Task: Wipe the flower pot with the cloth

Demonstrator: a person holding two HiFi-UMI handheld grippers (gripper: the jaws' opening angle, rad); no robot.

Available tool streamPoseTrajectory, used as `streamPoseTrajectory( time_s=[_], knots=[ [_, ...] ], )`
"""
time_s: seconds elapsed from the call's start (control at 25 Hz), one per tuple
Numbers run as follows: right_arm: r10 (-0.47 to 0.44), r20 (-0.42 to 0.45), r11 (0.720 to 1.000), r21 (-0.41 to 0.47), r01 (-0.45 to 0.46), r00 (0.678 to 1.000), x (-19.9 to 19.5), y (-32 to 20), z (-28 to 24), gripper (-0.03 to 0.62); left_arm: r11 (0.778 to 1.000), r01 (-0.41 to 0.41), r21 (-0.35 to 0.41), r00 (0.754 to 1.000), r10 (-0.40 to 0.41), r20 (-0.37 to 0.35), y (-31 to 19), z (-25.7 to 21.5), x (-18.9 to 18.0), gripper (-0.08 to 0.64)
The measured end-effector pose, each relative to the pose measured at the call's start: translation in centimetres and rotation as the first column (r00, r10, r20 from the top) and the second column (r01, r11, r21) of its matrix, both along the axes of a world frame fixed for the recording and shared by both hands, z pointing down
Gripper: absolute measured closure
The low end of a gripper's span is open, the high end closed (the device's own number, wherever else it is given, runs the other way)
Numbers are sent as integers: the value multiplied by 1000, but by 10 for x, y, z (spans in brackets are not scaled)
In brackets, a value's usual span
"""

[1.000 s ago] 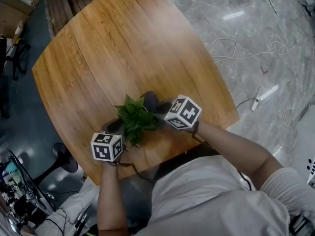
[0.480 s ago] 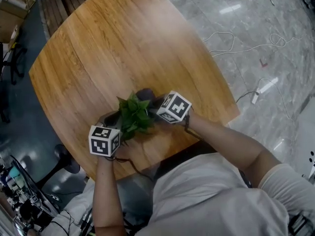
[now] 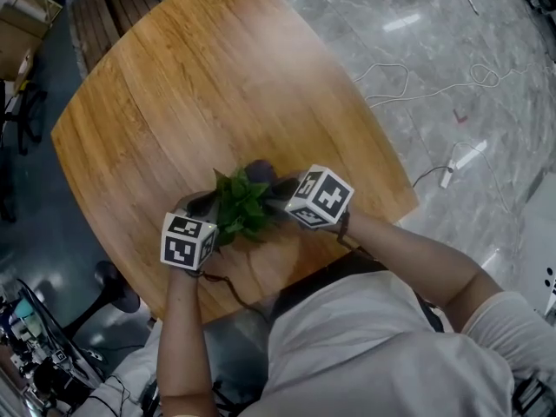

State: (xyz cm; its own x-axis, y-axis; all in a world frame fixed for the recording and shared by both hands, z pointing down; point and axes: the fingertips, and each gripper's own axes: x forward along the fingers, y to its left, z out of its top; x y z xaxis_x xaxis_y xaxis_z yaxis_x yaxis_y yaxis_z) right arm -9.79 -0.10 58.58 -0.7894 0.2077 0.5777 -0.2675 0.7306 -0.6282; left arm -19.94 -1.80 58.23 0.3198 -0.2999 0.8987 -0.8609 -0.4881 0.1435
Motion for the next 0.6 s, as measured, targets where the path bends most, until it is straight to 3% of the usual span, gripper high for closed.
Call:
streamPoseTrajectory(
  time_s=[0.28,0.6],
  knots=[
    [-23,-76,999,-23,22,997,-20,-8,69,528,992,-122,10,991,122,57,-17,3,7,543],
    [16,-7,1000,-26,-16,1000,-6,-12,7,528,979,-203,14,977,202,69,-18,2,17,543]
  ],
)
